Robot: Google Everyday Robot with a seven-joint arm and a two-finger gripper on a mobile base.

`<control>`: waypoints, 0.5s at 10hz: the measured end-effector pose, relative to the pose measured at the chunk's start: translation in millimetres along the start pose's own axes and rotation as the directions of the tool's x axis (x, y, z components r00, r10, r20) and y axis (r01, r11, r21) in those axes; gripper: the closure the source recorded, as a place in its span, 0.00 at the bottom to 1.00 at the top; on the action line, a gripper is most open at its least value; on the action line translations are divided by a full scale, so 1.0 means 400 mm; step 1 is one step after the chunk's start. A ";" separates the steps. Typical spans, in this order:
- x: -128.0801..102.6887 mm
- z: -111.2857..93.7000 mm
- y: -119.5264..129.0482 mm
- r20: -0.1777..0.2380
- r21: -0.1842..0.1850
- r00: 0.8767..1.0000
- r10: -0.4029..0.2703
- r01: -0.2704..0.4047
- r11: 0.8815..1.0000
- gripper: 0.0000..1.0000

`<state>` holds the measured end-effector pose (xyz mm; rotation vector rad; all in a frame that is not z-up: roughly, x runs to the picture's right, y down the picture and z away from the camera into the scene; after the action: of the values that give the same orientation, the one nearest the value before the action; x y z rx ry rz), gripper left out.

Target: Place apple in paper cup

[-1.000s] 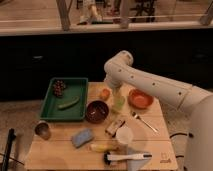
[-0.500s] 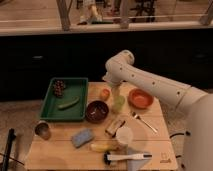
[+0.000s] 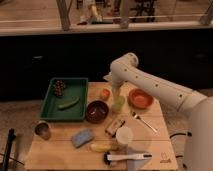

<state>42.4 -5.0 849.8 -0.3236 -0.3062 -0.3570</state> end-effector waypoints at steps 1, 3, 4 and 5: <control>0.001 0.007 -0.008 0.010 0.006 1.000 0.003 -0.003 1.000 0.20; 0.004 0.024 -0.029 0.033 0.014 0.999 0.005 -0.005 1.000 0.20; 0.004 0.032 -0.038 0.044 0.017 0.999 0.004 -0.005 1.000 0.20; 0.005 0.043 -0.047 0.059 0.017 0.998 0.003 -0.004 1.000 0.20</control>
<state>32.8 -16.2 870.7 -0.3184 -0.3664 -0.3412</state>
